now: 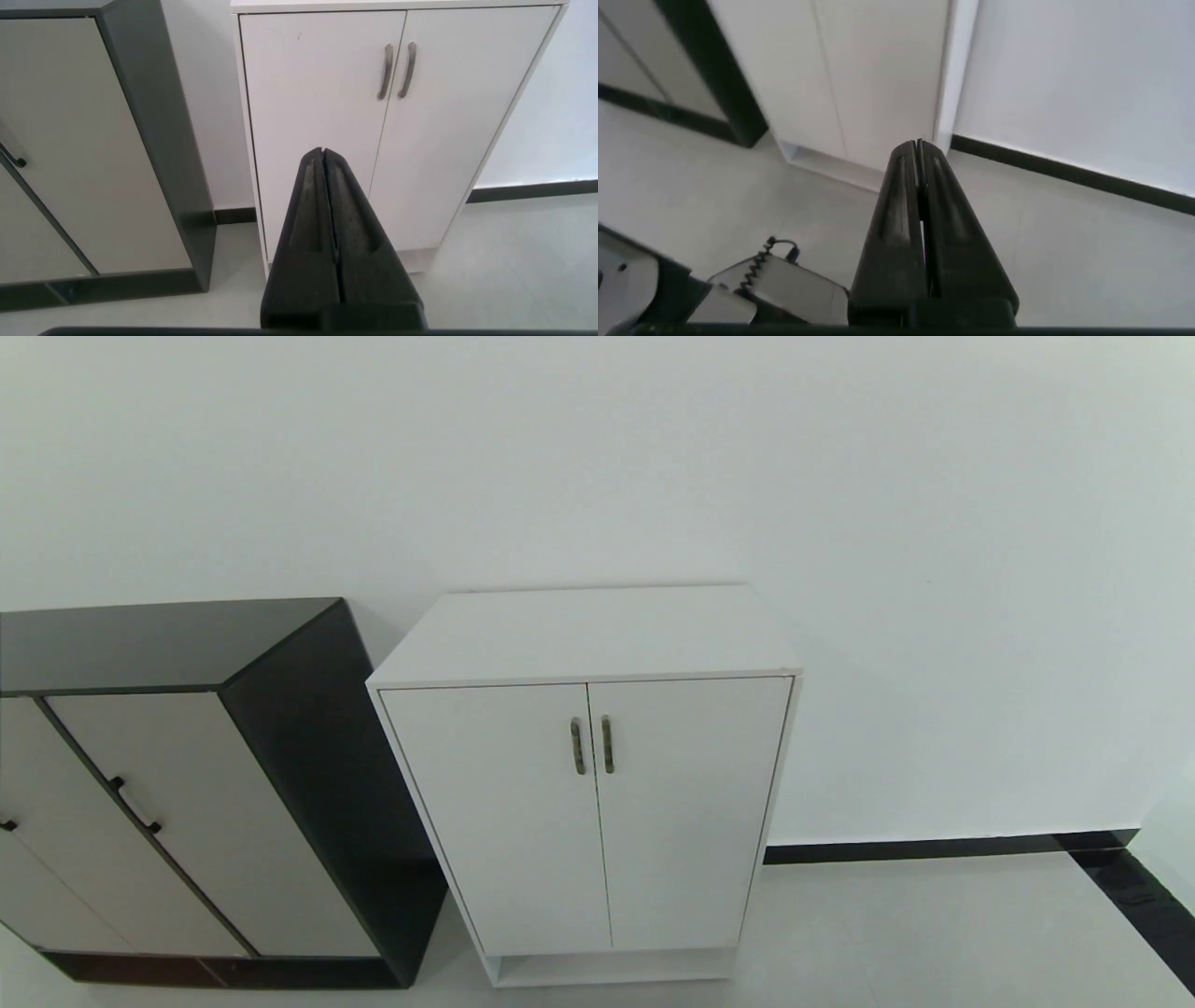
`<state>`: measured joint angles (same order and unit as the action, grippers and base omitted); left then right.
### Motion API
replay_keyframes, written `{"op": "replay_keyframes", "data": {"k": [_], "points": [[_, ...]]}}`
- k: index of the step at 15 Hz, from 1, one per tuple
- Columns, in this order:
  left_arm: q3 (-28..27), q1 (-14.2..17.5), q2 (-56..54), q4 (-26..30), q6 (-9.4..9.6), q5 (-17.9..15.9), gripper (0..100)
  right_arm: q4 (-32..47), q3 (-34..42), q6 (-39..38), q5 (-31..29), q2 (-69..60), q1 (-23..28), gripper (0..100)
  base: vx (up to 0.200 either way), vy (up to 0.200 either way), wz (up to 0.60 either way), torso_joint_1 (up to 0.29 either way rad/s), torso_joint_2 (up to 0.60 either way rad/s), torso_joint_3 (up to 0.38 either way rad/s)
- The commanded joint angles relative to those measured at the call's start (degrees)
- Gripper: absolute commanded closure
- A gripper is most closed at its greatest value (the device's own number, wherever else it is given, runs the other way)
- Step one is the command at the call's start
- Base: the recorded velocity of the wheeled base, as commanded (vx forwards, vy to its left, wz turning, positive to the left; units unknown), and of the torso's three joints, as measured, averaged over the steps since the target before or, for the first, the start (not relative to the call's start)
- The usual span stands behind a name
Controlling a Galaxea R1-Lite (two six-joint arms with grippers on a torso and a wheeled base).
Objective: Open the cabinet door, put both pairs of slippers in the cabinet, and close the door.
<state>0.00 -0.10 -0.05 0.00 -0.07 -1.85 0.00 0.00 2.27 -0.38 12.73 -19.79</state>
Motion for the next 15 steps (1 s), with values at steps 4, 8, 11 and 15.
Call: {"op": "replay_keyframes", "data": {"k": [4,8,11,15], "points": [[0.0,0.0,0.0,0.0,-0.01,0.0,100,0.0,0.0,0.0,-0.2,-9.2,18.2,100,0.0,0.0,0.0,0.0,0.0,0.0],[0.0,0.0,0.0,0.0,-0.1,0.0,100,0.1,0.0,-0.2,-0.6,-12.7,19.7,100,0.0,0.0,0.0,0.0,0.0,0.0],[0.0,0.0,0.0,0.0,-0.01,0.1,100,0.1,0.0,-0.6,-0.6,-12.7,19.7,100,0.0,0.0,0.0,0.0,0.0,0.0],[0.0,0.0,0.0,0.0,0.07,0.0,100,-0.1,0.0,-2.4,-0.7,-12.7,19.8,100,0.0,0.0,0.0,0.0,0.0,0.0]]}}
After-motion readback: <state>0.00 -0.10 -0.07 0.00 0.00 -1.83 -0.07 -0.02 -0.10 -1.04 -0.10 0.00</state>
